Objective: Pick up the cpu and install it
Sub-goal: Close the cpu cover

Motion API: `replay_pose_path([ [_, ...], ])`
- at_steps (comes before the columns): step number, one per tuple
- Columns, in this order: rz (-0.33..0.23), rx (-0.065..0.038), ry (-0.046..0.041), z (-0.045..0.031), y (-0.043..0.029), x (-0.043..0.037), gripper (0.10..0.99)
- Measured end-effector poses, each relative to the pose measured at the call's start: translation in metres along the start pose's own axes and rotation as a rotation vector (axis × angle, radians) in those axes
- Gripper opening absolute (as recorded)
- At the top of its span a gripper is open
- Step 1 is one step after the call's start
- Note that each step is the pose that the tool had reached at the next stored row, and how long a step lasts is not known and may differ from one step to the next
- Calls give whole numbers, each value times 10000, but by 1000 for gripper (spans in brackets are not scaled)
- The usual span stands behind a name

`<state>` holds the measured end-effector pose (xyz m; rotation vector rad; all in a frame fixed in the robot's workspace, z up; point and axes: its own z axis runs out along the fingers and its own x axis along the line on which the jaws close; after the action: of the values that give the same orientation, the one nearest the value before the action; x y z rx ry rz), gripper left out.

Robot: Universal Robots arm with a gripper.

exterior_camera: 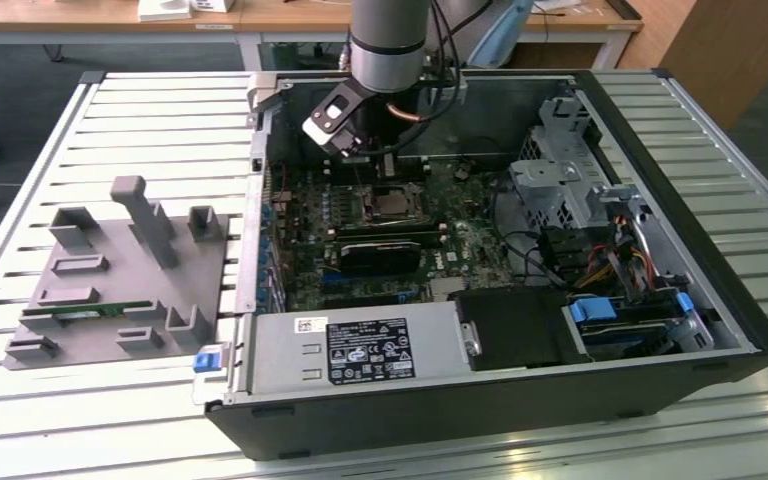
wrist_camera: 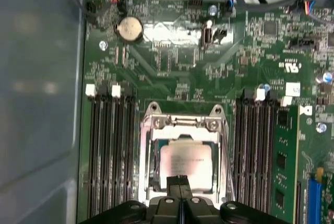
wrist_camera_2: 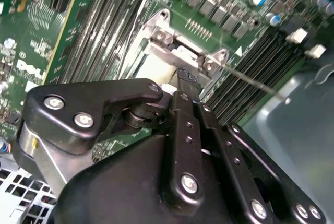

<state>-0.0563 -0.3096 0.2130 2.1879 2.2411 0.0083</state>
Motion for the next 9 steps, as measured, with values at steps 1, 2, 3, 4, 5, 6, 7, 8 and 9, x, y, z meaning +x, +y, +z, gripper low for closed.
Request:
replay_pose_path([
  [1,0,0,1,8,-14,1,106],
  [2,0,0,0,15,-26,1,106],
  [3,-1,-1,1,24,-39,2,106],
  [4,-1,0,0,33,-49,2,106],
  [5,0,0,-1,44,-54,3,106],
  [6,0,1,-1,57,-56,3,106],
  [7,-1,1,1,73,-58,4,106],
  [8,-1,2,1,87,-58,4,106],
  [9,-1,3,0,99,-58,4,106],
])
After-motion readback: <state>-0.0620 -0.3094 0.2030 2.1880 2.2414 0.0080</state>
